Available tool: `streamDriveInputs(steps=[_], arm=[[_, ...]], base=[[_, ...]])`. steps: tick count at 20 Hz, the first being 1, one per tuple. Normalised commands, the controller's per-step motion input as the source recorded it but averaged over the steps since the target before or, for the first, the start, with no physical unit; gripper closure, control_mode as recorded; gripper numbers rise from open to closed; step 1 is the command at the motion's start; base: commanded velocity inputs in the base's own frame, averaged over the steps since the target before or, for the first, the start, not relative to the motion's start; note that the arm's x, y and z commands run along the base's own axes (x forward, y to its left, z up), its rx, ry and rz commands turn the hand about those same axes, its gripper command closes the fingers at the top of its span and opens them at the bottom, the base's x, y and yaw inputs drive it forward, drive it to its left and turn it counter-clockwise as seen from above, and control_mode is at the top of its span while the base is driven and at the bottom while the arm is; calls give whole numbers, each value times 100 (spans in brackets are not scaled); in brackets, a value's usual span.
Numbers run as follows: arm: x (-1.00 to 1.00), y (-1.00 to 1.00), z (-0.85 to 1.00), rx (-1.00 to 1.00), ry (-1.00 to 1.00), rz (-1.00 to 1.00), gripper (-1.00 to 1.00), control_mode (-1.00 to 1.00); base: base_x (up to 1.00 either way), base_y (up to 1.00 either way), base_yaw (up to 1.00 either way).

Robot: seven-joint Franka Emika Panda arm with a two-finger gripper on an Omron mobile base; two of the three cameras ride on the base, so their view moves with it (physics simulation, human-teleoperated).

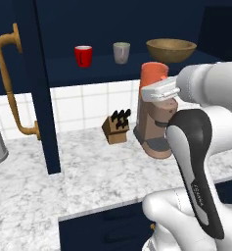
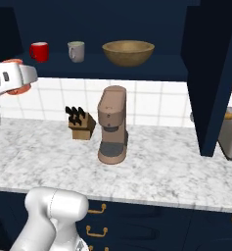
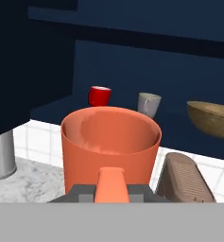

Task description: Gather all objects into one cabinet and sort the glasses and bowls to opposite sides.

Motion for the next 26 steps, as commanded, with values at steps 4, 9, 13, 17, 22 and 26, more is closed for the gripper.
streamDriveInputs(steps=[4, 9, 13, 17, 22, 26], arm=[[56, 0, 3, 8, 2, 0, 100, -100], [97, 0, 2, 7, 5, 4, 100, -100], [78, 0, 0, 3, 0, 10, 100, -100], [75, 0, 0, 0, 0, 8, 100, -100], [74, 16, 0, 0, 0, 5, 100, -100], [66, 23, 0, 0, 0, 2, 100, -100]], base=[[0, 0, 0], [0, 0, 0], [0, 0, 0], [0, 0, 0], [0, 0, 0], [0, 0, 0]])
